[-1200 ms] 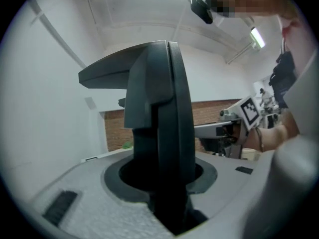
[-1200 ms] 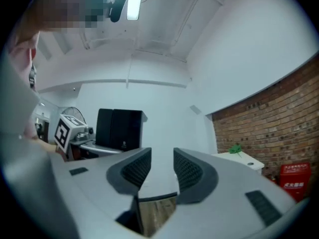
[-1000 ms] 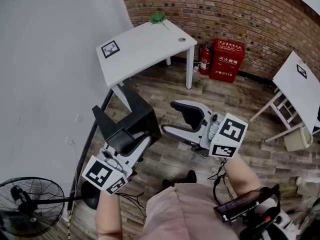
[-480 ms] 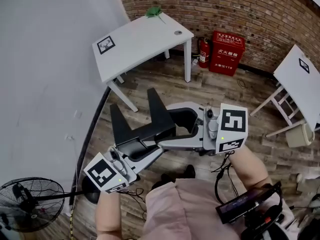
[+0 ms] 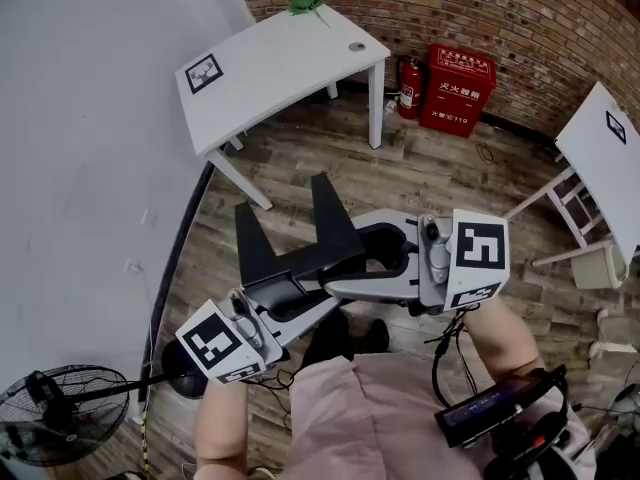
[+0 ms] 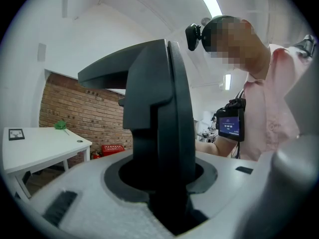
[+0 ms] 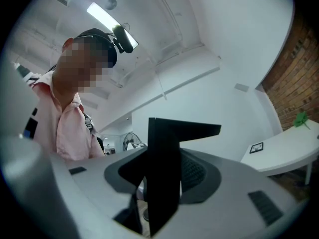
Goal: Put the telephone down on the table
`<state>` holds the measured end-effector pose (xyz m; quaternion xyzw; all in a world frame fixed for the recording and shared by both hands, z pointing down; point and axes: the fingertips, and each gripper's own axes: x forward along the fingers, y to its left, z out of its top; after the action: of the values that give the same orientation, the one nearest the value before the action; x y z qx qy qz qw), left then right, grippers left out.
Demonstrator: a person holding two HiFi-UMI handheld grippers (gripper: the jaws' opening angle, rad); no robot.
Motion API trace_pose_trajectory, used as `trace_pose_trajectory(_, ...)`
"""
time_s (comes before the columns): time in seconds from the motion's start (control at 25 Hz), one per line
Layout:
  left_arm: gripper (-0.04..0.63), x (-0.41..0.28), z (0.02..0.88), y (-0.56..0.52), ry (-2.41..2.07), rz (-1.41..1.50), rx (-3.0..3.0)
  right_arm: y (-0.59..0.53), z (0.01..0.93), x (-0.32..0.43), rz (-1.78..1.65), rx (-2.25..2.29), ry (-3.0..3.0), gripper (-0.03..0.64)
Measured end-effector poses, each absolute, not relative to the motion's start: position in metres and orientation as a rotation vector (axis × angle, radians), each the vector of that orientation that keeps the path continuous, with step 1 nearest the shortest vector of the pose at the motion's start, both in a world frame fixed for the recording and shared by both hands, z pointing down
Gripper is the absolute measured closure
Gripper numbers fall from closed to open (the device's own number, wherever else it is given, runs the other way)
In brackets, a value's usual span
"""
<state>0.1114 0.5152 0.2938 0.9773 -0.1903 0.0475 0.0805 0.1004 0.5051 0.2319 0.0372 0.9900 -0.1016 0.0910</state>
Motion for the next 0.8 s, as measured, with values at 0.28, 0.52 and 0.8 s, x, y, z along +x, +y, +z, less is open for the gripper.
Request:
trace_pose_trajectory(0.28,0.431,0.086,0.315,0.451,-0.528,0.113,2.886,0.438,0.254,0.073,-0.340,0.057,2.960,0.436)
trace_pose_trajectory(0.52,0.431,0.047,0.326,0.375,-0.470,0.124,2.837,0.360,0.265,0.033,-0.445,0.021,2.951,0.439)
trace_pose_trajectory(0.8,0.431,0.016,0.318,0.295,-0.425,0.109,2.853,0.278,0.258,0.003,-0.408,-0.032,2.963,0.439)
